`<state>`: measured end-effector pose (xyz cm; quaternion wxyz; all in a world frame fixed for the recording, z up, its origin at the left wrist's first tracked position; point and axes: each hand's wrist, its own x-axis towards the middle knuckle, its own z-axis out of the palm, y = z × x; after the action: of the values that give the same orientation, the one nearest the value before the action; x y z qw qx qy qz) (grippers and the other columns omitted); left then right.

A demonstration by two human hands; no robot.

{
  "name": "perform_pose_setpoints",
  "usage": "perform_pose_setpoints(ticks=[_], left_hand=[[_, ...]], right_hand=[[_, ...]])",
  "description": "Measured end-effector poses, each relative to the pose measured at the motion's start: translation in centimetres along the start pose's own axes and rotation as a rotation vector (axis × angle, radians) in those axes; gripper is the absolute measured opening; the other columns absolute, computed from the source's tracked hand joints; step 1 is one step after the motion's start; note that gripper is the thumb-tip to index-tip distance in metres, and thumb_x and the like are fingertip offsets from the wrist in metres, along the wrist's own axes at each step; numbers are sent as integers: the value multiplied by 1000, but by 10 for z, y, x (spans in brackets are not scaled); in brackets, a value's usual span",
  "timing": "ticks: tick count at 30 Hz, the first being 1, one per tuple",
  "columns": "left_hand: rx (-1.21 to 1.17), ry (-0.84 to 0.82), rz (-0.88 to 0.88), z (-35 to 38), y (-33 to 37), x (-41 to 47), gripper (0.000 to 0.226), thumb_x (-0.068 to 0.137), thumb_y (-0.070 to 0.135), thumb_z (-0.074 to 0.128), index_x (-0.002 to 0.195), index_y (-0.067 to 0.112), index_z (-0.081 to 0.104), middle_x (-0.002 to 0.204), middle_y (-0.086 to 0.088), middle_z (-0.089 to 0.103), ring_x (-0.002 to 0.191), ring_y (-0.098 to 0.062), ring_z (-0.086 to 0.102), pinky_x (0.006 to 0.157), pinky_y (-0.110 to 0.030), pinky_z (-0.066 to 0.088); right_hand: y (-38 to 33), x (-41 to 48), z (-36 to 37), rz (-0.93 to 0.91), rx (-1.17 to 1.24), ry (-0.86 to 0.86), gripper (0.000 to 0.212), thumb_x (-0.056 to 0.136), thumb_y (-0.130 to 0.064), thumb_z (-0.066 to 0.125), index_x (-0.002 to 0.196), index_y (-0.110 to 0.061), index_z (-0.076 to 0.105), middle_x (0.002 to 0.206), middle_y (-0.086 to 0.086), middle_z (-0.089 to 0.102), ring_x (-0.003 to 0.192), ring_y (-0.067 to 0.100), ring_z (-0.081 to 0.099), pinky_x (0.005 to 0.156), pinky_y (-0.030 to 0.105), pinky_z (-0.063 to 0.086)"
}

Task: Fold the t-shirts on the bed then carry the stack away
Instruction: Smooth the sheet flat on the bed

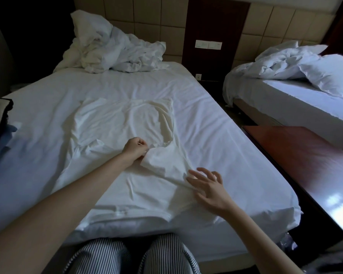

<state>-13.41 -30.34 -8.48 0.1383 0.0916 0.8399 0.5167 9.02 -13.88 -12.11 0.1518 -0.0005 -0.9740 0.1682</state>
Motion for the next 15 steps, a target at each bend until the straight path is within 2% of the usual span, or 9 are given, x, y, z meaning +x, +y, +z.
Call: perform_pose_setpoints(ticks=[2,3,5,6,8,11,13,15], left_hand=[[55,-42,47,3,4,-2,19,84,21,59,67,12,55,69,-7,56,70,-22,53,64,-31,41],[95,-62,50,5,8,-4,24,85,28,57,71,9,57,72,-8,58,73,-22,55,65,-30,39],[121,-118,-17,10,16,-5,38,86,39,54,88,2,64,89,-11,67,84,-26,63,69,-30,42],[124,-134,-59,14,19,-5,42,85,42,55,97,2,64,96,-12,68,89,-27,64,71,-29,44],[240,-112,-75,19,26,-5,40,87,38,57,106,3,60,106,-11,66,98,-28,62,75,-28,44],[363,-50,-58,23,36,-4,39,85,34,65,109,3,58,110,-10,63,106,-27,60,82,-29,44],[305,-83,-85,27,40,1,29,80,28,71,90,5,57,102,-9,64,98,-24,60,77,-27,44],[229,-84,-114,31,42,5,22,76,17,73,80,7,54,89,-7,62,91,-22,59,72,-25,43]], right_hand=[[-10,15,-6,50,16,98,59,81,-50,25,105,-22,71,134,-7,54,130,14,37,98,23,12],[-15,26,-7,78,16,151,55,84,-49,28,101,-20,71,129,-3,59,128,18,43,98,25,17],[-21,52,-6,102,27,185,43,89,-37,39,111,-14,68,128,4,60,126,22,47,102,32,27],[-24,65,-4,94,30,149,39,92,-30,43,120,-13,63,133,6,56,129,23,44,106,33,28],[-30,83,1,97,33,24,42,97,-26,44,138,-15,46,147,6,40,139,22,31,111,32,20],[-33,83,21,159,-47,-190,57,97,-50,30,149,-31,16,158,1,12,145,21,7,115,34,4],[-35,73,34,162,-121,-213,71,84,-69,8,148,-39,6,159,0,4,146,22,-2,116,38,-4],[-34,70,39,164,-140,-204,80,72,-72,-3,147,-44,1,159,0,1,146,23,-5,116,40,-6]])
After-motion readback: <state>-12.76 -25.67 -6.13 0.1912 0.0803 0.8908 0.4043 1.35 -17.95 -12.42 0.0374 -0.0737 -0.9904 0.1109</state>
